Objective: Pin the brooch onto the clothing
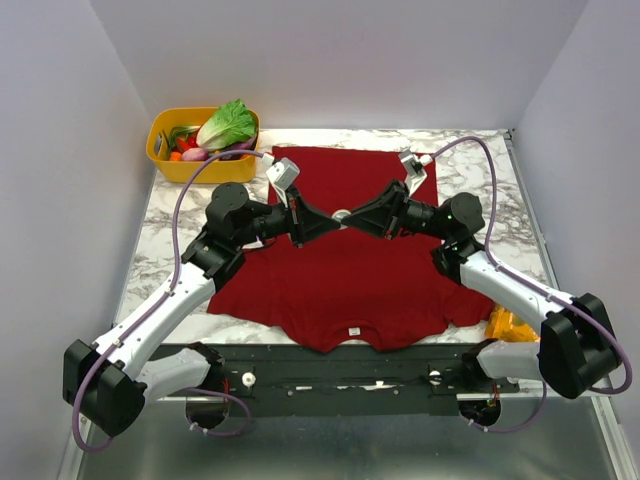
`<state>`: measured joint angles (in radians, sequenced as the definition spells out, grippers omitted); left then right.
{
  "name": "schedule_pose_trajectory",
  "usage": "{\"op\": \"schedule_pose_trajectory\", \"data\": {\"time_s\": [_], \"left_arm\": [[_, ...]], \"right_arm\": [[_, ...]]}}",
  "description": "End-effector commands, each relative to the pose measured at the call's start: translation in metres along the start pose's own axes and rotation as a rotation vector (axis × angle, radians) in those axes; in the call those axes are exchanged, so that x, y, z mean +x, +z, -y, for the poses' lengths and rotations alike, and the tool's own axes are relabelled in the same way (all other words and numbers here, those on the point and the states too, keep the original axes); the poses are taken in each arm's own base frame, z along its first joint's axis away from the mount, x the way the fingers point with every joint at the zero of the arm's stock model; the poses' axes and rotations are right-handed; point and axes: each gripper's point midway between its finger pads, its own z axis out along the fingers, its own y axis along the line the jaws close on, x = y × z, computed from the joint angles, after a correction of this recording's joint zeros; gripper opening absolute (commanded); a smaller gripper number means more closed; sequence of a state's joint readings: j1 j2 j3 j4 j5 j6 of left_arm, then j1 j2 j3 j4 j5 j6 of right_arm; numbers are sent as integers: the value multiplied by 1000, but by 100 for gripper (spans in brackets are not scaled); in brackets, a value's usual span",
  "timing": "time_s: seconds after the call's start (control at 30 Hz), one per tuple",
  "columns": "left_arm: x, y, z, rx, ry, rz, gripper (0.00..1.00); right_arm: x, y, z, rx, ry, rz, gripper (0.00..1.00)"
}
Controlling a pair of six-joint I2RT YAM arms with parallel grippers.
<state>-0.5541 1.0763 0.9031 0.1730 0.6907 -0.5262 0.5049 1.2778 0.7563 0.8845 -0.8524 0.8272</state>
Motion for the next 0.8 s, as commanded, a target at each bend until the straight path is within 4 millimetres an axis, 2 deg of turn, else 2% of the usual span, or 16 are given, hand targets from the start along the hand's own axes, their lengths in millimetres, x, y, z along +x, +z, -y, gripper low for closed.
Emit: {"op": "schedule_pose_trajectory", "data": {"time_s": [0.0,0.1,0.17,0.27,0.43,0.63,0.73,0.77], "left_arm": [[-13,-3,12,22,35,23,0],[-13,-4,14,28,32,23,0],[-13,-4,14,28,31,19,0],[-16,-5,12,0,35,21,0],[-24,-8,10,-43,53,29,0],[-36,-9,17,-33,66,56,0],[-40,-10,20,-30,70,68,0],[-41,-11,21,-29,72,70,0]], "right_arm": [[-2,0,-8,-20,-33,-5,23],[-2,1,-7,-17,-26,-9,18],[-2,2,-6,-17,-29,-12,9],[1,2,-2,-3,-42,-34,1],[10,-1,13,78,-74,-115,1],[16,-8,28,162,-148,-178,1],[19,-11,31,175,-170,-193,9],[19,-11,31,176,-180,-195,25]]}}
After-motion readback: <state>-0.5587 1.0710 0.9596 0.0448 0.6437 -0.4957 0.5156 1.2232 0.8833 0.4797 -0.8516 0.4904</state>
